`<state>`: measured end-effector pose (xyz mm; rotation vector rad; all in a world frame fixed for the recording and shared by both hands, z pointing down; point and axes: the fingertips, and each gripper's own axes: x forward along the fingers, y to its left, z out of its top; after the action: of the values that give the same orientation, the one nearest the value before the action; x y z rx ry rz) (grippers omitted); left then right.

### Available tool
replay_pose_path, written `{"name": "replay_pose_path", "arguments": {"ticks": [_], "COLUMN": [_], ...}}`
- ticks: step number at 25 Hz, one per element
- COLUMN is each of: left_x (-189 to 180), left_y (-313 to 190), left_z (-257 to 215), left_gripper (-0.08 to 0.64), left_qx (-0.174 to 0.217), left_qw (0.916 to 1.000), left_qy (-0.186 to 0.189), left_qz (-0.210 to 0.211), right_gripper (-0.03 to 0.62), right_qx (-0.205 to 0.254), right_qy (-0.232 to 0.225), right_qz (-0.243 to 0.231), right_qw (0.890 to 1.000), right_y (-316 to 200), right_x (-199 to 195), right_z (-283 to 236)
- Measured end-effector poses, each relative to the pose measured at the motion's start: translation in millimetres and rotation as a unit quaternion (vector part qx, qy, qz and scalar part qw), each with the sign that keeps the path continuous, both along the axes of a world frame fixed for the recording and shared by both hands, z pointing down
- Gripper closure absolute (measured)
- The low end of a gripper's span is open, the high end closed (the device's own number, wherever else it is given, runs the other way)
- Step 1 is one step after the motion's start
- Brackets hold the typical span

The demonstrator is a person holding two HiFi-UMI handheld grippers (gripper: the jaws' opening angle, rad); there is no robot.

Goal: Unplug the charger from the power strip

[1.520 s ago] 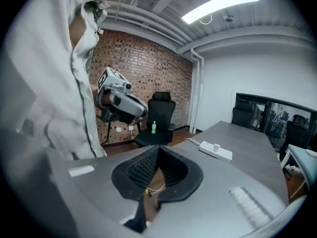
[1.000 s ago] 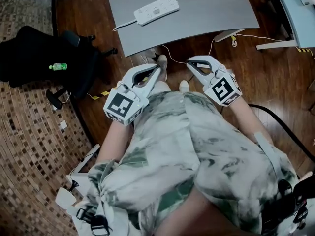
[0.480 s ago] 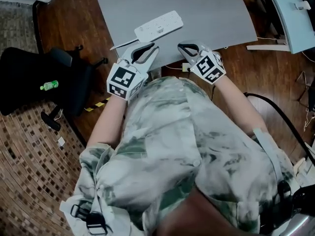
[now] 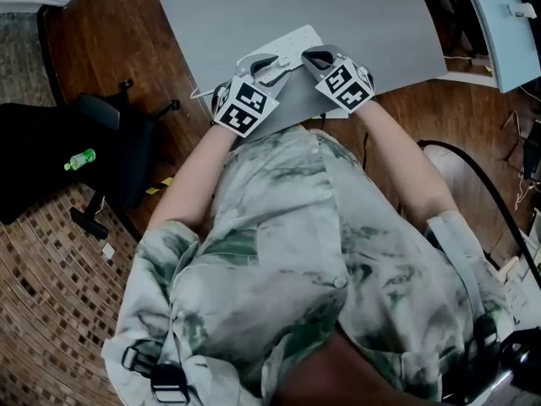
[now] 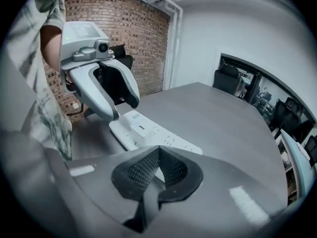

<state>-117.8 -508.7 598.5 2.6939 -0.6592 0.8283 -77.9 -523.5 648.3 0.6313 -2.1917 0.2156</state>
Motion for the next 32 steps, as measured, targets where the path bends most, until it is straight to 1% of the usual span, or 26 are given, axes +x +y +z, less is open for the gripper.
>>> {"name": "replay_pose_path", "arguments": {"ticks": [2,5,9,10,12,16,21,24,26,27,29,30,32], "left_x": [8,15,18,19,21,22,23,21,21,21,22,22,24], "left_y": [-4,-10,-12,-11,-10,-9,-9,-10,-11,-10,-7,-6,-13], "left_z": [14,34,51,52,53,54,54,53,52,52,50,46,21], "left_gripper": [0.405,0.407,0.408,0.415,0.453,0.457,0.460,0.460,0.462,0.463,0.462,0.460,0.462], "left_qx": [0.003,0.003,-0.007,-0.006,0.003,0.014,0.010,-0.003,-0.010,-0.005,0.023,0.036,0.053], "left_qw": [0.9997,0.9984,0.9970,0.9966,0.9958,0.9948,0.9948,0.9956,0.9958,0.9950,0.9912,0.9906,0.9939], "left_qy": [-0.020,-0.050,-0.071,-0.073,-0.077,-0.083,-0.083,-0.077,-0.076,-0.083,-0.107,-0.108,-0.075], "left_qz": [0.013,0.025,0.029,0.036,0.049,0.057,0.058,0.052,0.051,0.055,0.074,0.076,0.061], "right_gripper": [0.586,0.586,0.587,0.589,0.597,0.597,0.597,0.597,0.597,0.598,0.598,0.598,0.598], "right_qx": [-0.003,0.003,0.017,0.025,0.029,0.002,-0.019,-0.020,-0.020,-0.022,-0.027,-0.029,-0.030], "right_qy": [0.012,0.028,0.051,0.059,0.069,0.066,0.085,0.091,0.104,0.114,0.131,0.134,0.133], "right_qz": [-0.008,-0.030,-0.056,-0.063,-0.067,-0.052,-0.044,-0.040,-0.042,-0.044,-0.049,-0.050,-0.051], "right_qw": [1.000,0.999,0.997,0.996,0.995,0.996,0.995,0.995,0.994,0.992,0.990,0.989,0.989], "right_y": [-6,-8,1,3,4,3,3,4,4,4,4,5,6], "right_x": [-2,-8,-10,-10,-11,-12,-13,-14,-14,-14,-16,-17,-16], "right_z": [6,16,27,28,29,29,30,30,30,31,33,33,33]}}
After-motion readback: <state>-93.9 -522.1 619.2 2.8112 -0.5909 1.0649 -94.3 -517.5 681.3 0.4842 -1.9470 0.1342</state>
